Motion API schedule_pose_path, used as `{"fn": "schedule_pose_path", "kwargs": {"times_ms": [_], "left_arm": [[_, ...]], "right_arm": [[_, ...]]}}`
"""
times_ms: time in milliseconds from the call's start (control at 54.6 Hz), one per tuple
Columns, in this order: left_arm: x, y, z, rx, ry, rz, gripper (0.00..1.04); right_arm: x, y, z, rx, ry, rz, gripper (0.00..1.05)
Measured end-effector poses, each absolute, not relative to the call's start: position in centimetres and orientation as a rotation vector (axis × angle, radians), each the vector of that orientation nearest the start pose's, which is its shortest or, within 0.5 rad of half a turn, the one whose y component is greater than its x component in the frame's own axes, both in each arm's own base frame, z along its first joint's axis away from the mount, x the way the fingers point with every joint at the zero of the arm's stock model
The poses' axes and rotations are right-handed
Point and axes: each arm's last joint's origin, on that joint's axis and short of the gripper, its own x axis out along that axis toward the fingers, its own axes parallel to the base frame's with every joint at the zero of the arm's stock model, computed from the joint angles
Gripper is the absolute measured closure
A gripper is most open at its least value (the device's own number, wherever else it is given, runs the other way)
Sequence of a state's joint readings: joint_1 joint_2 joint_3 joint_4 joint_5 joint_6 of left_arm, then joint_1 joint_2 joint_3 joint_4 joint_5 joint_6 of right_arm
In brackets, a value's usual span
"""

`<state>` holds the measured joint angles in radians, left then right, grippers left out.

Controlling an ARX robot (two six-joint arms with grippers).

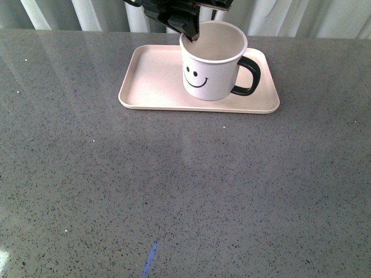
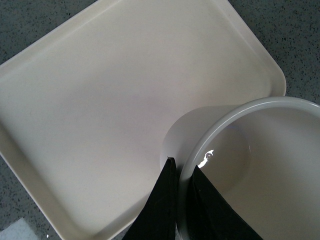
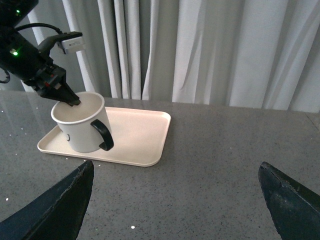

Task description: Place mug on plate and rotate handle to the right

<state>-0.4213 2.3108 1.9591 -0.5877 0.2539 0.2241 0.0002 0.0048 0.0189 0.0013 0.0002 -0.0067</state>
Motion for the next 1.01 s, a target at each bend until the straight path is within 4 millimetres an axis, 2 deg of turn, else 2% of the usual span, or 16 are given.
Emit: {"fn": "schedule_pose_path", "kwargs": {"times_ms": [311,586,1007], "left_arm": [[48.6,-22.0,18.0,0.298,0.908,-0.739,1.03],[49.7,-22.1,18.2,0.311,0.908,-0.737,1.03],[50.9,-22.0,17.3,0.337,0.935,-0.725,1.03]], "right_arm": [[9.7,0.0,17.0,-0.007,-0.015,0.000,0.09],[9.7,0.0,17.0,-0.007,-0.015,0.000,0.09],[9.7,0.0,17.0,-0.007,-0.015,0.000,0.09]]}}
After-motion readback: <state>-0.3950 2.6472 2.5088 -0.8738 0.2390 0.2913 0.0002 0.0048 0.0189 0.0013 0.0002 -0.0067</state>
